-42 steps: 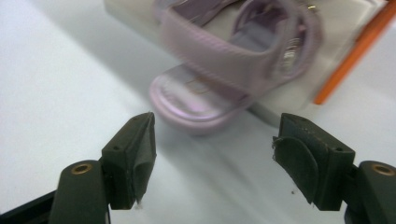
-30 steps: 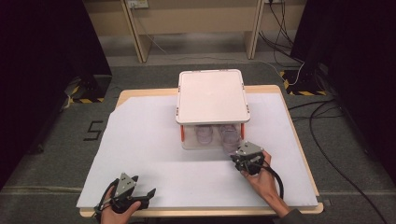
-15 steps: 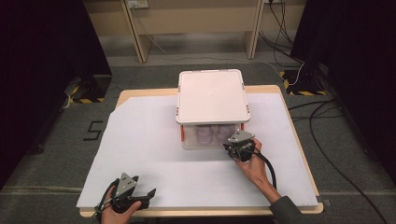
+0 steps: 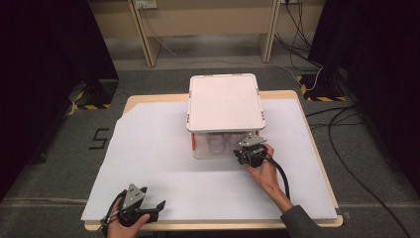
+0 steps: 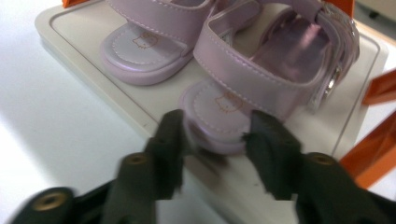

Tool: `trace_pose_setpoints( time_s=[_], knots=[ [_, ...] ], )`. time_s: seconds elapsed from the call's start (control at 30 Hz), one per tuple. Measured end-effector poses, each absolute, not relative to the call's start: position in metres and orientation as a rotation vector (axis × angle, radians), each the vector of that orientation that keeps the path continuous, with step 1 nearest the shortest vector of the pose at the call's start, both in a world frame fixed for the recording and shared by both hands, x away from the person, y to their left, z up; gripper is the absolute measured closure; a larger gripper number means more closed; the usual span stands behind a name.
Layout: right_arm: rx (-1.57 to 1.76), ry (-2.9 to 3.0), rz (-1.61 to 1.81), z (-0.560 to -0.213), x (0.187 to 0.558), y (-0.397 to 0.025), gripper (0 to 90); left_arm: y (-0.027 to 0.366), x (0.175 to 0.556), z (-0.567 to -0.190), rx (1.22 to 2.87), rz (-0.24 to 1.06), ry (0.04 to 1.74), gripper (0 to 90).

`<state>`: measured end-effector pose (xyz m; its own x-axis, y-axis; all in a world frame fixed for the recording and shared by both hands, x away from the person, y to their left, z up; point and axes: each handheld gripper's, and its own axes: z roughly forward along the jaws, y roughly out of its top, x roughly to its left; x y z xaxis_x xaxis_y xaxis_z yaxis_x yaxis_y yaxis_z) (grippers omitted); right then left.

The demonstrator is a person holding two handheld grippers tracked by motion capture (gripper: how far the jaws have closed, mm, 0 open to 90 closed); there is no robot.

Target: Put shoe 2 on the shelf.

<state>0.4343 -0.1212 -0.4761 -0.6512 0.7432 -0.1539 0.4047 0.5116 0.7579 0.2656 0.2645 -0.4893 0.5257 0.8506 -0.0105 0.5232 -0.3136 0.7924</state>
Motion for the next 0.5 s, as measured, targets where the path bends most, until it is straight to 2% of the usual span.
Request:
trace_pose_setpoints(
  time_s=[0.2,0.5],
  knots=[
    [0.955,2.314,1.058,-0.470,0.416,-0.133,36.9,0.264,0.265,-0.489,1.991,0.536,1.112,16.6],
    [1.021,2.323,1.184,-0.459,0.382,-0.165,28.6,0.264,0.265,-0.489,1.995,0.539,1.108,16.6]
  ],
)
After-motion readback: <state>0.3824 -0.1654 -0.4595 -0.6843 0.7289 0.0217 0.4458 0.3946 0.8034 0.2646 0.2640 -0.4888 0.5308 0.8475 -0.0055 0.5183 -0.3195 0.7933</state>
